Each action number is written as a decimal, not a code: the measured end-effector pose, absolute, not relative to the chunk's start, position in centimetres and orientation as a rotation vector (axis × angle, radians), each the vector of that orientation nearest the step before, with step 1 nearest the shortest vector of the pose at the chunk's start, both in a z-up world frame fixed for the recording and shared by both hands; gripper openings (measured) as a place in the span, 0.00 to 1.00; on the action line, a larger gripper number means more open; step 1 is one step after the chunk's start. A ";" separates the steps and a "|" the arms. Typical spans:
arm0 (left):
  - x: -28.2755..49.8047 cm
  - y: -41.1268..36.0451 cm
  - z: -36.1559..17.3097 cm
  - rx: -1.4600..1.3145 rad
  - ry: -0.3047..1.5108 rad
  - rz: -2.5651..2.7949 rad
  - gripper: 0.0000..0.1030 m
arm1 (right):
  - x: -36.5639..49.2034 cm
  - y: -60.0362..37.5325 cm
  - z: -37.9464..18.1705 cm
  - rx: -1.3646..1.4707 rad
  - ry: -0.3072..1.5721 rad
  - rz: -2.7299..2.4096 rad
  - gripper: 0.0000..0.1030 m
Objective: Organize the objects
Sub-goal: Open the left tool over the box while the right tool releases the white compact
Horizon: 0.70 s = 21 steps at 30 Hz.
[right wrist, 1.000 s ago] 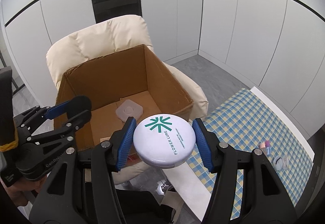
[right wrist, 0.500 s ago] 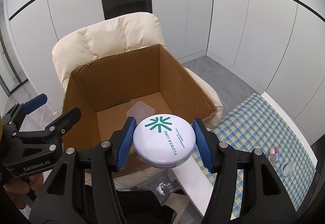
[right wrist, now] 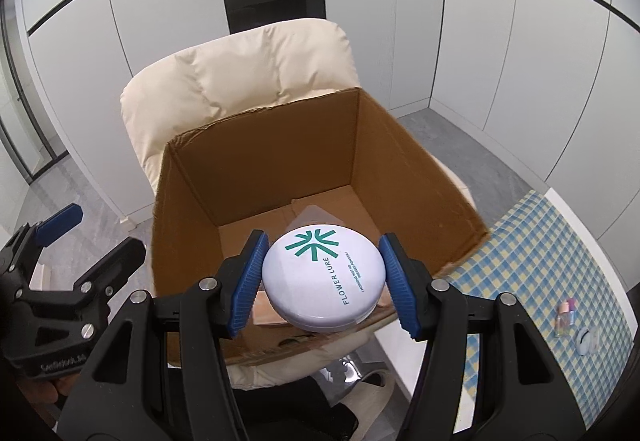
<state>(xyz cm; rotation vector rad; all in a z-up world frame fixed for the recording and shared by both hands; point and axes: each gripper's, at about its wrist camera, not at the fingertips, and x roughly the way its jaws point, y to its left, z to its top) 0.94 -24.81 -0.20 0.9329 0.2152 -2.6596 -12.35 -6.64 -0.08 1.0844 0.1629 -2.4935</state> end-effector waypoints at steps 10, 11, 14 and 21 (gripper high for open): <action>2.3 -27.3 -0.5 0.925 0.248 -2.607 1.00 | -12.4 -9.9 -0.5 1.088 0.189 -2.456 0.58; 2.4 -27.5 -0.5 0.923 0.252 -2.604 1.00 | -12.4 -10.0 -0.6 1.092 0.191 -2.454 0.58; 2.5 -27.7 -0.4 0.925 0.260 -2.599 1.00 | -12.6 -10.3 -0.8 1.108 0.182 -2.446 0.58; 2.3 -27.7 -0.7 0.935 0.271 -2.592 1.00 | -12.6 -10.0 -0.6 1.081 0.167 -2.479 0.78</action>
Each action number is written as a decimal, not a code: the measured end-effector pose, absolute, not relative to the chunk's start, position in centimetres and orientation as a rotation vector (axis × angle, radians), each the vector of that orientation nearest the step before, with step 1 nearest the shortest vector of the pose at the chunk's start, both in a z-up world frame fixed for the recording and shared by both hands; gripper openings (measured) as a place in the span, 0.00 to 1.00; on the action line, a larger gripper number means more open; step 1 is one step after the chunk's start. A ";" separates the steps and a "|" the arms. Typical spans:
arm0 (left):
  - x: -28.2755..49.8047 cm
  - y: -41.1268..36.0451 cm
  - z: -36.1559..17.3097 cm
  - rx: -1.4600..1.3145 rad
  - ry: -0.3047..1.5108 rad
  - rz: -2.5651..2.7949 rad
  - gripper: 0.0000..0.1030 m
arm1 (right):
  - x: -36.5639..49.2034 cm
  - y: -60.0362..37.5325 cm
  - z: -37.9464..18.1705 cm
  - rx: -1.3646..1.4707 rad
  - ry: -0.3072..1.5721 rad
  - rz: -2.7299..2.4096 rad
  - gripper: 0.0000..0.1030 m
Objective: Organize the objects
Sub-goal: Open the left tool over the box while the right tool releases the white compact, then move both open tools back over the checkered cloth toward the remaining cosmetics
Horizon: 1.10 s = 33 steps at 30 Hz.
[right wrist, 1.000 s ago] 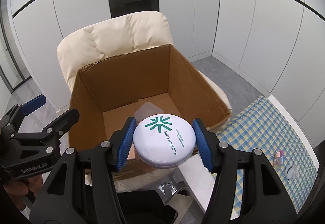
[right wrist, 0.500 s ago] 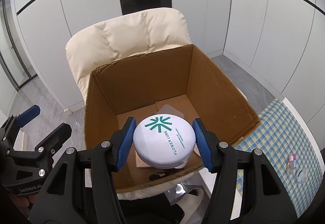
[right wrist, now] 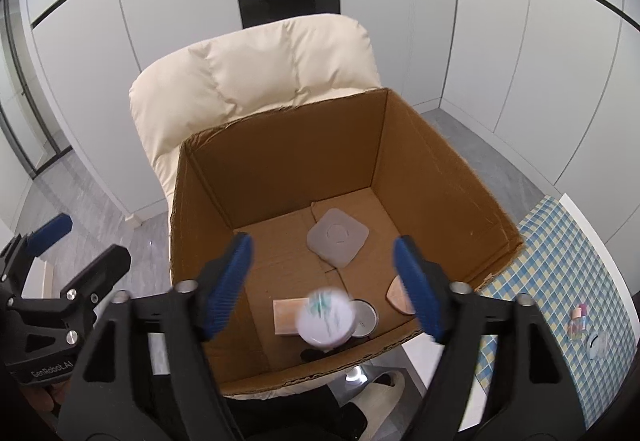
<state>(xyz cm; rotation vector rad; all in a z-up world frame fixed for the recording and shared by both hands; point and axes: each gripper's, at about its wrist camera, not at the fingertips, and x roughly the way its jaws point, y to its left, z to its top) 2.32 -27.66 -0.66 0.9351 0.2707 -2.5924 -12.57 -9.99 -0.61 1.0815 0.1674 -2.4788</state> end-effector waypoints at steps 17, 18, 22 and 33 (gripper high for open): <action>0.7 -25.7 -0.6 0.940 0.262 -2.613 1.00 | -12.5 -6.8 -0.5 1.104 0.149 -2.518 0.95; 0.7 -25.5 -0.6 0.939 0.260 -2.614 1.00 | -12.5 -6.7 -0.5 1.104 0.147 -2.521 0.98; 0.4 -25.0 -0.5 0.941 0.252 -2.618 1.00 | -12.6 -5.6 -0.2 1.099 0.130 -2.545 1.00; -0.2 -23.9 -0.4 0.954 0.258 -2.629 1.00 | -12.4 -4.0 0.0 1.111 0.122 -2.577 1.00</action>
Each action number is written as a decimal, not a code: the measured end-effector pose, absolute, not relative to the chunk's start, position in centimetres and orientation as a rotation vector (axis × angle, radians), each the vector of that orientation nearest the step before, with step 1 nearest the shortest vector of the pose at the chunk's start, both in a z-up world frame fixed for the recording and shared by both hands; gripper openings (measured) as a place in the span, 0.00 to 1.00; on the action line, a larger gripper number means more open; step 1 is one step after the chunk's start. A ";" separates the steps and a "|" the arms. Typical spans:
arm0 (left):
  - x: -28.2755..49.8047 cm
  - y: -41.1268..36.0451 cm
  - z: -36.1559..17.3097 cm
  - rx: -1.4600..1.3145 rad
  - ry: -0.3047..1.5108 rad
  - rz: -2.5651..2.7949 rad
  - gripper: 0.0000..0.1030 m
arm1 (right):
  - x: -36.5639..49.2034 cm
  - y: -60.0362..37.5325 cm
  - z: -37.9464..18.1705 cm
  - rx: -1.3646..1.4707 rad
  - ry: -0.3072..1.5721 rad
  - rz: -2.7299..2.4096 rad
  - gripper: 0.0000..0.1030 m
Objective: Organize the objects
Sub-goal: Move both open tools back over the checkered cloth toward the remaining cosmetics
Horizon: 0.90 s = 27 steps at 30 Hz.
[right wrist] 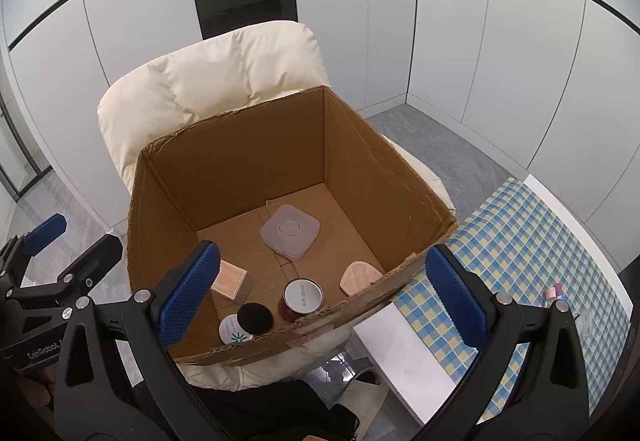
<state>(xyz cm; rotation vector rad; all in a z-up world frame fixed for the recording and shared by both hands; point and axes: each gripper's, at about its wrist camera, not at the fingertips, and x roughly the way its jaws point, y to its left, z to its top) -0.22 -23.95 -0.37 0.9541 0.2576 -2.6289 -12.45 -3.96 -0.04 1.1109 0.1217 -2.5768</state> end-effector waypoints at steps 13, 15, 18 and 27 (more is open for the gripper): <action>-0.6 -22.8 -0.3 0.984 0.260 -2.641 1.00 | -13.1 -0.4 -0.3 1.191 -0.054 -2.589 1.00; -0.6 -22.5 -0.2 0.985 0.269 -2.649 1.00 | -13.0 0.7 -0.1 1.196 -0.087 -2.597 1.00; -0.7 -21.9 0.0 0.982 0.252 -2.661 1.00 | -13.0 1.8 -0.1 1.197 -0.092 -2.618 1.00; -0.9 -20.4 0.4 0.981 0.239 -2.683 1.00 | -12.5 4.1 0.6 1.185 -0.104 -2.643 1.00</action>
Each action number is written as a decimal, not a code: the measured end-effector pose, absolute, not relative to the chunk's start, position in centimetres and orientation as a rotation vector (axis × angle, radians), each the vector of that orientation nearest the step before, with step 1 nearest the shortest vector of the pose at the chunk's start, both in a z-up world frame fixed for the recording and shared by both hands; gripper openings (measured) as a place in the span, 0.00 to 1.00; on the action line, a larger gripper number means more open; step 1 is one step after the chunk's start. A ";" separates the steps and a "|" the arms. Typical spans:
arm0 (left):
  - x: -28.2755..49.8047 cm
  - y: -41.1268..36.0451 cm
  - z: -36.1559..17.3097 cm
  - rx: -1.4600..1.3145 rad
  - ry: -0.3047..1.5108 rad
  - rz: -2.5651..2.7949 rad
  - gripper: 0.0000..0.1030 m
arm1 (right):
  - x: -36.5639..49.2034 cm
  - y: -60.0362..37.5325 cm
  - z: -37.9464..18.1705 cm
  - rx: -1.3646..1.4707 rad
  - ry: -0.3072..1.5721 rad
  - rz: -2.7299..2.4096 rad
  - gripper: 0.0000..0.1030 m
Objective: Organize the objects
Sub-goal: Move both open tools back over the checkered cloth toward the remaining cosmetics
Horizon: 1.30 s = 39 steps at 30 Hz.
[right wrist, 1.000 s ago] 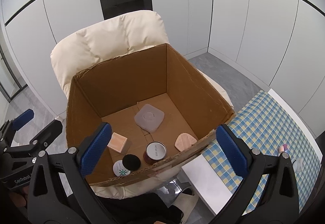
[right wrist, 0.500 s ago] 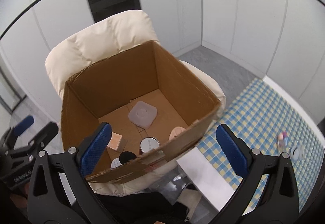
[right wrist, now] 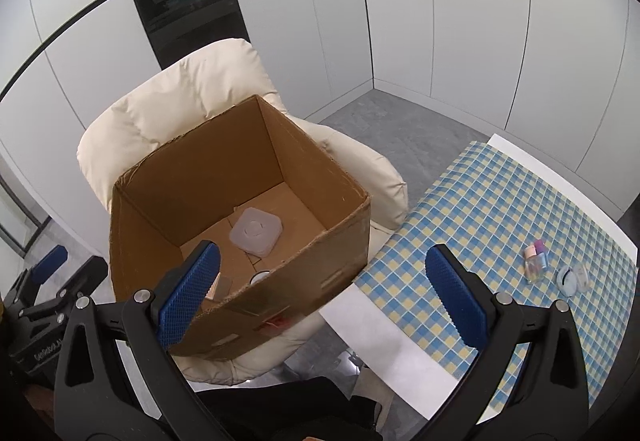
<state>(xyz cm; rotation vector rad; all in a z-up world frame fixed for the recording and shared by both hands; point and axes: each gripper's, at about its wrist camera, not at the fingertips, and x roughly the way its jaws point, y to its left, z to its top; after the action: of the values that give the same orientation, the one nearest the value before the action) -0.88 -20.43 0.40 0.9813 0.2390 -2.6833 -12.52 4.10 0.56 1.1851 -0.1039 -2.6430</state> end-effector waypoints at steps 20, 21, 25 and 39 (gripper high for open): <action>-2.4 -16.5 0.6 1.008 0.228 -2.731 1.00 | -9.6 6.4 1.8 1.090 0.013 -2.696 1.00; -2.5 -16.3 0.7 1.007 0.228 -2.735 1.00 | -9.6 6.6 1.7 1.091 0.015 -2.699 1.00; -3.0 -15.1 0.9 1.007 0.225 -2.752 1.00 | -9.3 8.2 1.5 1.101 0.013 -2.723 1.00; -4.3 -9.8 1.2 1.024 0.169 -2.834 1.00 | -7.8 14.2 1.3 1.130 -0.047 -2.819 1.00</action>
<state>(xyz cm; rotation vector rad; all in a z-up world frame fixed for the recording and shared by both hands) -4.31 -9.83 1.18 1.0236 0.1692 -2.8336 -7.83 14.16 1.34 1.1304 -0.0470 -2.8187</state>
